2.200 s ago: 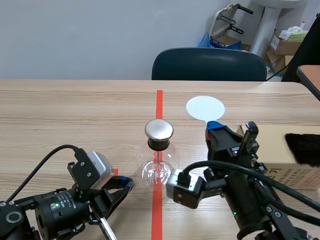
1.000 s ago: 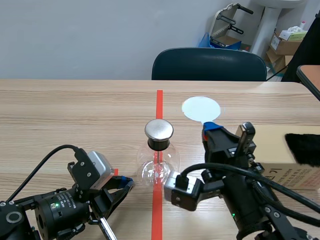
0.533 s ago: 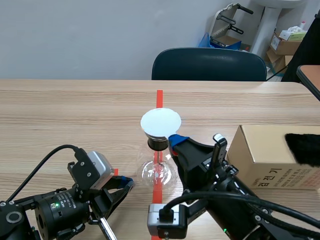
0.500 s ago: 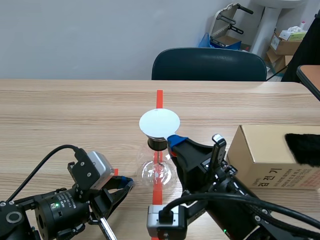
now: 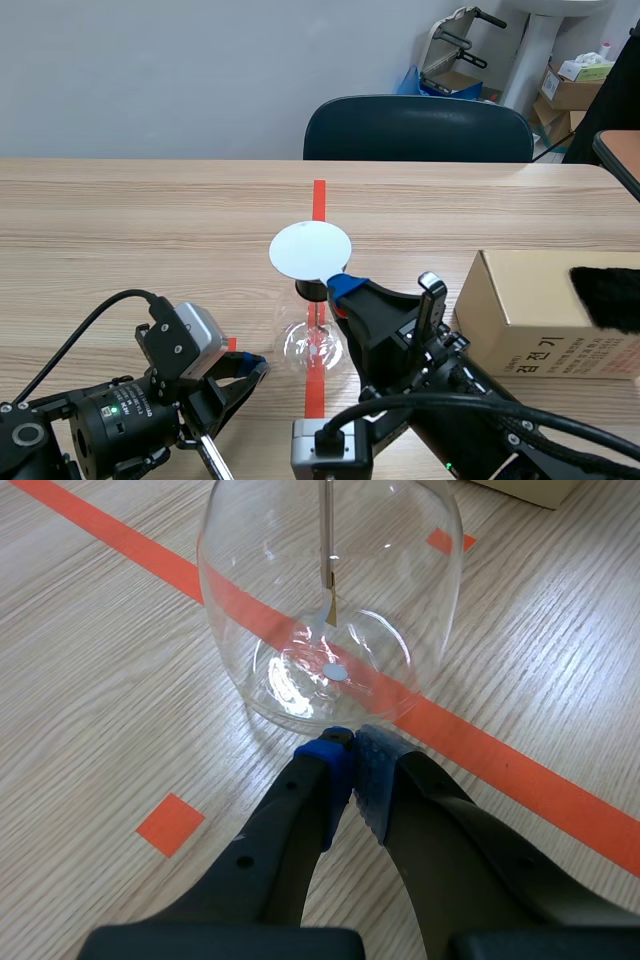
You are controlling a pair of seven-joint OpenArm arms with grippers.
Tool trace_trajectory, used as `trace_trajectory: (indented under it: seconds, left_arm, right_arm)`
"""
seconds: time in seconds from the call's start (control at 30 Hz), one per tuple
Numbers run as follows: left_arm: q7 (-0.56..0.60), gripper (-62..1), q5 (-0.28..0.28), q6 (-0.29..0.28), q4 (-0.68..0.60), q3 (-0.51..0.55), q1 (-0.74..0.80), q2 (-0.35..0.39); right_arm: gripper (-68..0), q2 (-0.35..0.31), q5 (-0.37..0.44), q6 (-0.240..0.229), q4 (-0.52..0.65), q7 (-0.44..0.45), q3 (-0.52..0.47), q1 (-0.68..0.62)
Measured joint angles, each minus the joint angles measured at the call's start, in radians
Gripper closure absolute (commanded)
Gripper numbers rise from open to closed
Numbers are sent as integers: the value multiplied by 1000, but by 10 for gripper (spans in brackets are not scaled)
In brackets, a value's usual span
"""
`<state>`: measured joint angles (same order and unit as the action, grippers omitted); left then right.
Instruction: Do the electroscope experiment
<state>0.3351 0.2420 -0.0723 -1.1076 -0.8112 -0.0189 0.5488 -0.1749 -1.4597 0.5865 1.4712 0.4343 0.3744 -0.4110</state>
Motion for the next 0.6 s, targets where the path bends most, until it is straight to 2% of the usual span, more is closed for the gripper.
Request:
trace_trajectory:
  seconds: [0.37, 0.5, 0.6]
  left_arm:
    - [20, -27, 0, 1, 0, 0, 0, -4]
    - [23, -27, 0, 1, 0, 0, 0, -17]
    - [25, -27, 0, 1, 0, 1, 0, -17]
  right_arm:
    - [-9, 0, 0, 0, 0, -3, 0, 0]
    - [-9, 0, 0, 0, 0, -49, 0, 0]
    - [-9, 0, 0, 0, 0, -121, 0, 0]
